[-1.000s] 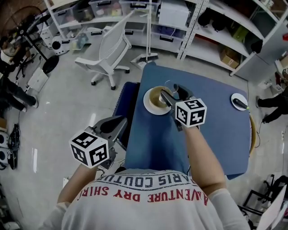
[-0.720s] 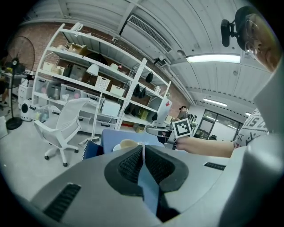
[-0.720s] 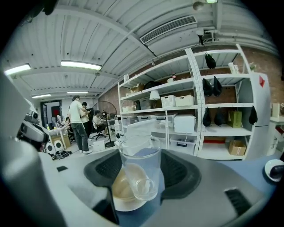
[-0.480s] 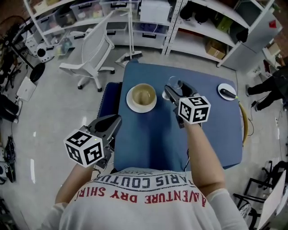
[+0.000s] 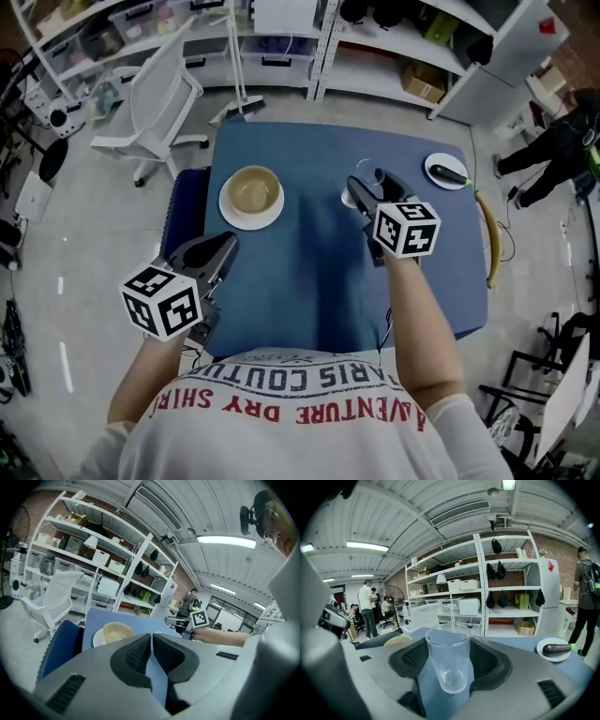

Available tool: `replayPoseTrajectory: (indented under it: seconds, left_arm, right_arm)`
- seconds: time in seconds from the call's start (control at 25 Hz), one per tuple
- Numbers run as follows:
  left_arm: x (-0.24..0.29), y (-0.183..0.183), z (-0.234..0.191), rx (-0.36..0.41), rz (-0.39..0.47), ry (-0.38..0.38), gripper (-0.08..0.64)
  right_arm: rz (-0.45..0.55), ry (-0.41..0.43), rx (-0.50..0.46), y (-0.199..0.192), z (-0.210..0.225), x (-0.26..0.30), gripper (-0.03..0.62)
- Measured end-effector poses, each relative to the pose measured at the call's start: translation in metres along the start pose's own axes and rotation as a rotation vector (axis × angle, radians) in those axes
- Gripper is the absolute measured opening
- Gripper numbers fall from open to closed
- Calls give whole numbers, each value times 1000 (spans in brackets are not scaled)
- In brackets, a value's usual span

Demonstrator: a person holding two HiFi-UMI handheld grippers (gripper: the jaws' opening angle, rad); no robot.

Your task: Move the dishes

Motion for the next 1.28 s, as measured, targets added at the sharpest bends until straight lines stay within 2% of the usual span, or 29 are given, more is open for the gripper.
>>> replayPoseTrajectory:
  seconds: [0.32,0.6,0.76,1.04,1.28]
  left_arm:
    - [34,-9,16,-13,-3,-1,37]
    - [45,-20,28,-25,-9,34,37]
    - [50,-27,35,-26,-13,49,37]
    - [48,-32,48,-4,-25,60,37]
    - [34,-29,46,-8,-25,94,37]
  right_arm:
    - [-29,-30,10,-26,49,-14,279]
    - [-28,-33,27,-36,81,-20,279]
    - [-14,-17,-2,-38,87,-21,281]
    - [27,20,40,-41,88,-23,301]
    - [73,-7,24,-29,94,-42,322]
Point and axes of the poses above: the fingertips, and each gripper's own axes: x forward along the fingers, z to its right, y out of its top, the point moved 1 cm from there along -x, backward along the fingers, and after that the axes turned 2 degrees about z, right-handed, at the moved point
